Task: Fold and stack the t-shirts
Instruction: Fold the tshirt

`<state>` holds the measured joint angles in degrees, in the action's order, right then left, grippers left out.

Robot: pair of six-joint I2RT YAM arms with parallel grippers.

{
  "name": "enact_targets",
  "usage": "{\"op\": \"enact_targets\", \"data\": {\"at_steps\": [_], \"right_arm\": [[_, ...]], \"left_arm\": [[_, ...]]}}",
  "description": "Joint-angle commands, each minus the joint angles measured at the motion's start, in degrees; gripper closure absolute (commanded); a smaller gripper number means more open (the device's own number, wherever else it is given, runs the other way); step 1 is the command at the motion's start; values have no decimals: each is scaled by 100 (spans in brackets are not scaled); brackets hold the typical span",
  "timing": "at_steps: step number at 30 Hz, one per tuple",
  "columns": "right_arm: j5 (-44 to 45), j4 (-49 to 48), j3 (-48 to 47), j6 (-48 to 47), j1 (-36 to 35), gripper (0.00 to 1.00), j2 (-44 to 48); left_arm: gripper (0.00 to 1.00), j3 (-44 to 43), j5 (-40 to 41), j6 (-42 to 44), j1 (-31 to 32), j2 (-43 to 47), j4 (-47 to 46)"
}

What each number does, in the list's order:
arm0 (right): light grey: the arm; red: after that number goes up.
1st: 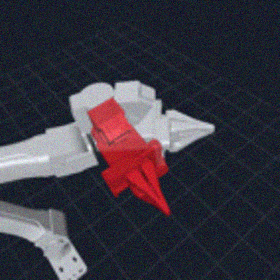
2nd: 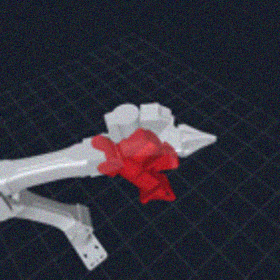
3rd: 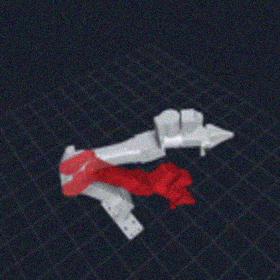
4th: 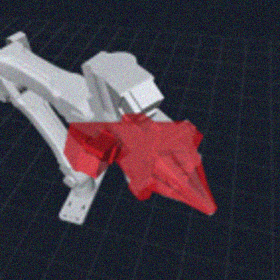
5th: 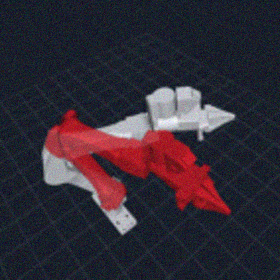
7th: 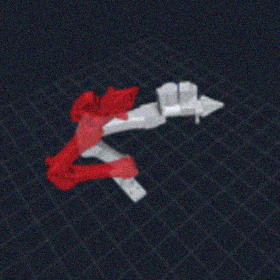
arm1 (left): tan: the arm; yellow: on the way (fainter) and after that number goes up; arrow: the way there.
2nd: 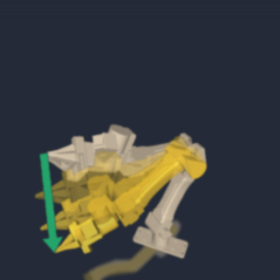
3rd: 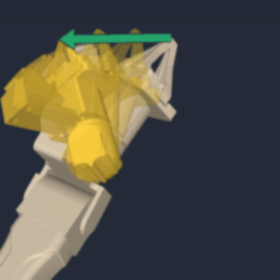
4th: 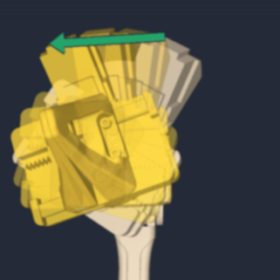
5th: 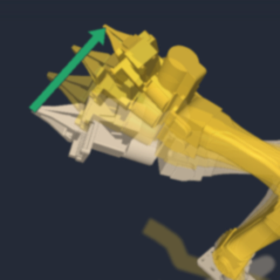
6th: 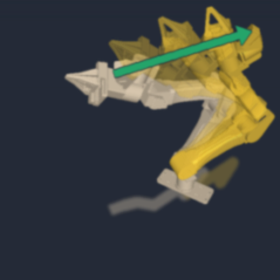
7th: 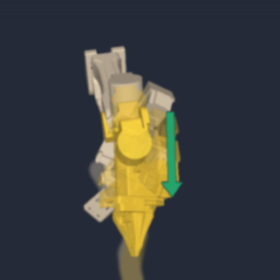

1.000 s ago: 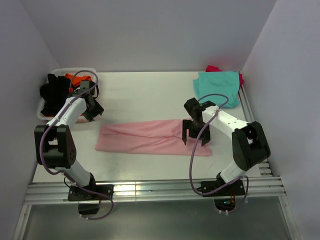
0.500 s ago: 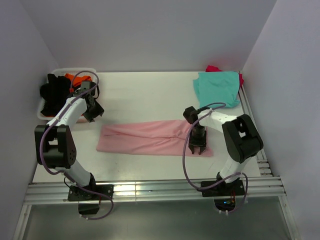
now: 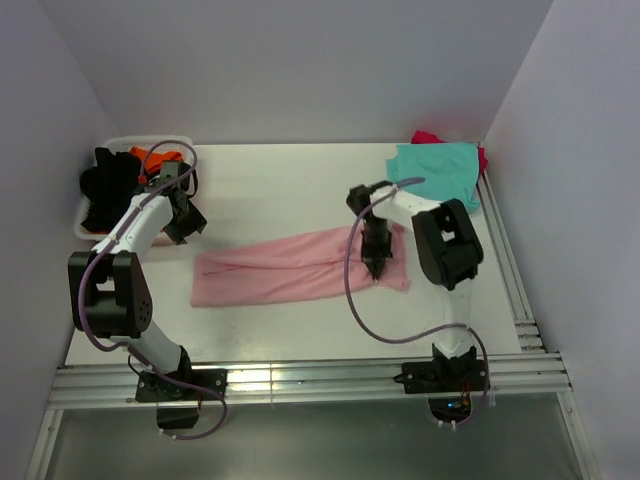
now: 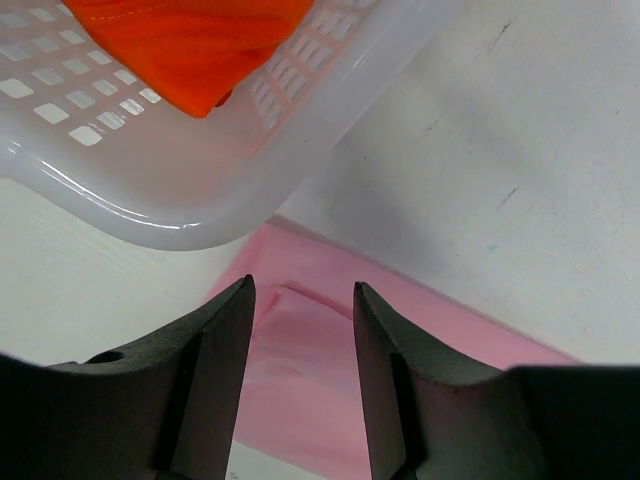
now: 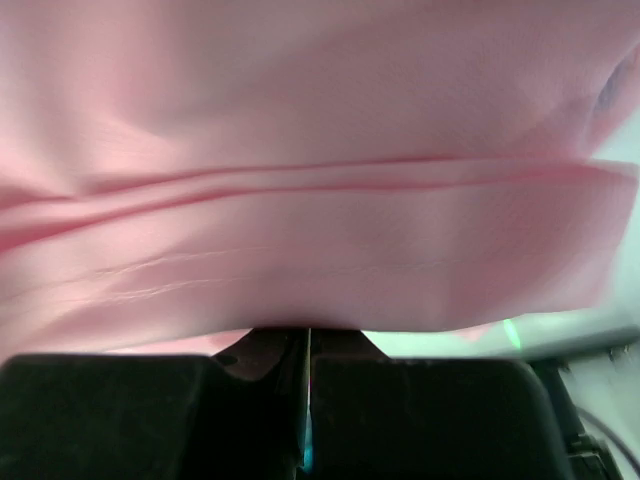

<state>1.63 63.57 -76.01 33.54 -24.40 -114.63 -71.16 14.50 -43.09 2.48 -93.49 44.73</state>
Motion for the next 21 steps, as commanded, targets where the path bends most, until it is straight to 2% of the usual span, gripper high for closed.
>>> {"op": "enact_targets", "data": {"at_steps": [1,2,3,5,6,8,9,10,11,12,13,15,16,19,21], "right_arm": [[356,-296,-2018,-49,-12,100,-796],[330,-75,-2597,-58,-21,100,-1355],[251,145,-3830,-84,-38,100,-1656],[32,769,-5207,-102,-38,100,-2654],[-283,945,-6606,-76,-38,100,-3000],[-706,886,-7531,29,5,100,-3590],[-934,615,-7273,126,32,100,-3549],[-1302,-266,-6801,283,76,100,-3401],[-1418,-701,-6309,363,180,96,-3060],[-1446,-1028,-5712,425,216,82,-2944],[-1359,-1309,-5628,417,251,56,-2873],[-1192,-1242,-5923,338,261,36,-2802],[-1113,-1198,-6004,224,261,13,-2741],[-770,-1477,-5567,118,243,11,-1996],[-664,-1724,-4753,126,243,10,-1144]], "left_arm": [[50,-398,35,55,-28,200,71],[50,-443,26,38,-28,191,97],[50,-478,0,20,-28,174,141],[50,-618,-9,3,-37,121,194],[50,-654,0,11,-37,112,211],[50,-777,9,20,-46,59,282],[50,-821,9,37,-46,42,308],[50,-908,17,55,-46,7,378],[50,-952,18,55,-46,-2,413],[50,-988,18,90,-46,-11,440],[50,-1058,9,99,-55,-20,475],[50,-1102,0,134,-46,-11,484],[50,-1137,-9,152,-46,-11,493],[50,-1172,-53,152,-46,-2,440],[50,-1173,-62,134,-46,7,422]]}}
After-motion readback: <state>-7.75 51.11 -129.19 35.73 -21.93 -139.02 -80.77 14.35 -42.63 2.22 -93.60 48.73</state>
